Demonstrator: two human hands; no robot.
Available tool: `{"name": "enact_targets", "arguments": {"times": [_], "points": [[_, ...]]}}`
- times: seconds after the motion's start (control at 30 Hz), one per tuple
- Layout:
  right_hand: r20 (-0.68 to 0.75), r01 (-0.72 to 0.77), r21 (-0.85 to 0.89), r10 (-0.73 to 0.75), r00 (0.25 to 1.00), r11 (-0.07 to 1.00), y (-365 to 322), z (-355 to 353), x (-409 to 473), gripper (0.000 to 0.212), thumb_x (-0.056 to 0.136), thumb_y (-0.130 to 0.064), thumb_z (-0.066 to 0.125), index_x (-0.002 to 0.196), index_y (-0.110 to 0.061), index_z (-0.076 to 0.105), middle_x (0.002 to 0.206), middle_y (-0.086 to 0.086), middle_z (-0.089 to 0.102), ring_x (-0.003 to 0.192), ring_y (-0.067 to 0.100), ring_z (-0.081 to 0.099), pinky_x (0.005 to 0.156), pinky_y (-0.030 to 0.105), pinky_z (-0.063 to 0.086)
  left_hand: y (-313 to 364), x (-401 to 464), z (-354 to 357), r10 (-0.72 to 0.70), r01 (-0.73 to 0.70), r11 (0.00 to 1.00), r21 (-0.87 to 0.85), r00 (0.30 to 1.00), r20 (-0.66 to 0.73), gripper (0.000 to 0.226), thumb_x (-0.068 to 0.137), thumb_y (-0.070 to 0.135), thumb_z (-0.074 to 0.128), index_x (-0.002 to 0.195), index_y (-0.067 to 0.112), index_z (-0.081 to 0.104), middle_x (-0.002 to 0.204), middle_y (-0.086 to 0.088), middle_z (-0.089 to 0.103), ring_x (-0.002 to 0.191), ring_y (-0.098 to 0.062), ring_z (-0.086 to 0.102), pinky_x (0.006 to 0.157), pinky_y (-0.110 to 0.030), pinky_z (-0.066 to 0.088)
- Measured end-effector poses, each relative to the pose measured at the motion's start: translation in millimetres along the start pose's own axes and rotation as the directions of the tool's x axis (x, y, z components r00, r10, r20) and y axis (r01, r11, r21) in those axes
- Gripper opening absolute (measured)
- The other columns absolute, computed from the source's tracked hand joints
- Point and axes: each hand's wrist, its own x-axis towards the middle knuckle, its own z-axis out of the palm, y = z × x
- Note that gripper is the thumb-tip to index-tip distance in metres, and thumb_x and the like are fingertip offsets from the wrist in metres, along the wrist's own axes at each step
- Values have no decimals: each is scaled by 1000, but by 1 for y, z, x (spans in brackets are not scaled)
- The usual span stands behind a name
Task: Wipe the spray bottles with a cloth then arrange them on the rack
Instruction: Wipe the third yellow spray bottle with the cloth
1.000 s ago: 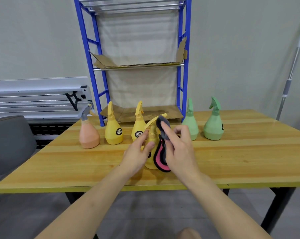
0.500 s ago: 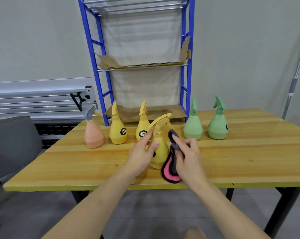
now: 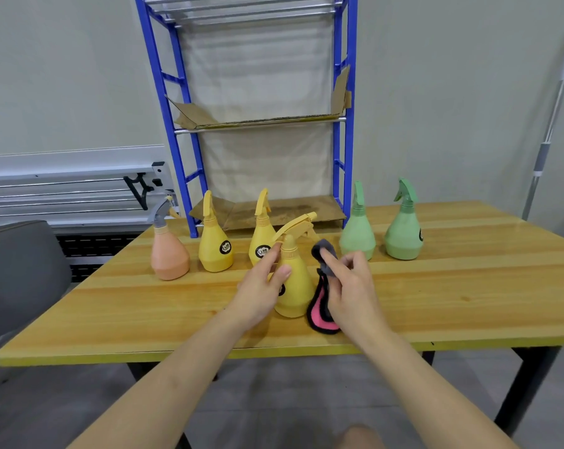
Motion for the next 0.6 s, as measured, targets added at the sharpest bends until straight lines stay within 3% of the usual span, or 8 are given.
{"name": "enact_targets", "arguments": {"times": [0.07, 0.17, 0.27, 0.4, 0.53, 0.6], "points": [[-28, -64, 26, 65, 998, 998, -1, -7, -3, 46, 96, 4, 61, 138, -14, 64, 99, 0, 43, 92, 14, 48, 90, 29, 50, -1, -1, 2, -1, 1, 1000, -5, 1000, -3, 62, 106, 47, 44, 162, 30, 23, 165, 11, 32, 153, -12, 27, 125, -50, 26], [-125, -105, 88, 116, 985, 991, -15, -18, 12, 46, 97, 2, 60, 140, -15, 63, 102, 4, 45, 91, 10, 44, 89, 6, 38, 1, -2, 3, 8, -8, 999, -35, 1000, 3, 63, 106, 47, 43, 163, 29, 22, 166, 12, 30, 153, -9, 25, 126, -46, 25], [-33, -131, 126, 136, 990, 983, -29, -21, 38, 47, 99, 0, 57, 144, -16, 59, 104, 2, 44, 92, 4, 41, 89, -2, 30, 2, -4, 2, -3, 5, 998, -61, 1000, 27, 62, 108, 41, 43, 163, 26, 19, 167, 11, 26, 154, -7, 22, 127, -38, 22], [134, -206, 129, 189, 973, 970, -33, -18, 41, 49, 101, -2, 55, 147, -18, 54, 107, 0, 44, 97, 6, 43, 89, -1, 28, 7, -4, -2, 6, -2, 997, -80, 999, 51, 59, 109, 33, 43, 163, 25, 20, 165, 11, 33, 151, -6, 28, 126, -36, 25], [253, -319, 74, 292, 922, 945, -18, -29, 27, 45, 101, -2, 53, 143, -20, 59, 112, 3, 46, 109, 17, 51, 93, 10, 29, 7, -6, -1, 2, 7, 990, -138, 998, 66, 54, 110, 28, 42, 162, 28, 24, 157, 16, 40, 144, -2, 36, 121, -29, 30], [304, -347, 43, 319, 898, 937, -15, -32, 19, 43, 102, -3, 53, 139, -23, 62, 113, 2, 46, 108, 15, 49, 96, 15, 33, 9, -7, -2, -20, 34, 982, -185, 997, 81, 51, 111, 26, 40, 159, 29, 25, 153, 15, 42, 139, -1, 41, 115, -24, 34]]}}
